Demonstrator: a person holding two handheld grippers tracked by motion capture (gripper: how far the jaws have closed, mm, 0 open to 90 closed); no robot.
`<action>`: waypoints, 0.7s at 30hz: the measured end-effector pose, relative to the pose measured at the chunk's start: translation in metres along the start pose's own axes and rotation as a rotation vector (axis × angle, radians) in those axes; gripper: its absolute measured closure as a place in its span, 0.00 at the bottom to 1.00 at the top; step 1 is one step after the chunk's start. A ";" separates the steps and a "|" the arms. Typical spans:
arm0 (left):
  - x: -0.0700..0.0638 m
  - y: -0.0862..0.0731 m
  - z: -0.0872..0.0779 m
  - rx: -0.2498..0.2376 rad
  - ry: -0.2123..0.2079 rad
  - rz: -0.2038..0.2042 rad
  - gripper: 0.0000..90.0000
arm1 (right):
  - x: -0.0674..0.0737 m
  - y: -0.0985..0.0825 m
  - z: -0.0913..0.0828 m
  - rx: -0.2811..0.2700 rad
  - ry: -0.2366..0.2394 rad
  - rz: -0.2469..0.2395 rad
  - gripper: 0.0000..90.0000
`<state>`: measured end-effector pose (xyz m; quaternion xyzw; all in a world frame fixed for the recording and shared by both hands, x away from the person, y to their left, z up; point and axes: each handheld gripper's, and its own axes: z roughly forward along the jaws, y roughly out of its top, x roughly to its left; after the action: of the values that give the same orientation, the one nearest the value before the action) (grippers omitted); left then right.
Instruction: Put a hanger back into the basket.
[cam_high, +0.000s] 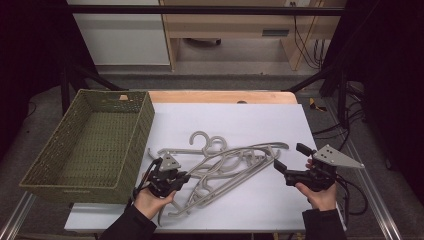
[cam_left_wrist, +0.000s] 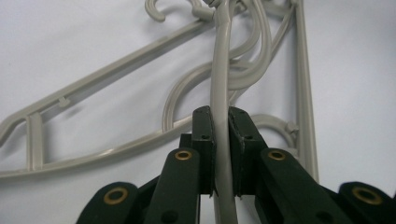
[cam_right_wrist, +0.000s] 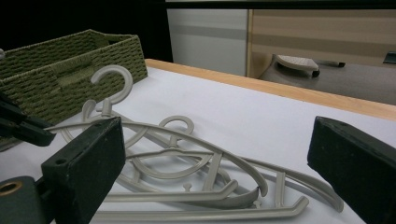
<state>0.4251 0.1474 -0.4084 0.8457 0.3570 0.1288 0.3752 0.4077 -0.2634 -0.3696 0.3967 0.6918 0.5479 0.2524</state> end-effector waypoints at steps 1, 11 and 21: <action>0.000 0.001 -0.003 -0.016 -0.007 0.001 0.91 | 0.000 0.000 0.000 -0.001 0.002 0.000 0.05; -0.009 0.010 -0.026 -0.090 -0.031 0.028 0.91 | -0.001 0.001 -0.002 -0.007 0.002 0.000 0.05; 0.011 0.019 -0.061 -0.146 0.027 0.026 0.91 | -0.002 0.001 -0.004 -0.015 -0.001 0.006 0.05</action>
<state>0.4129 0.1796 -0.3531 0.8188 0.3406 0.1708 0.4294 0.4059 -0.2669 -0.3675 0.3972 0.6864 0.5536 0.2540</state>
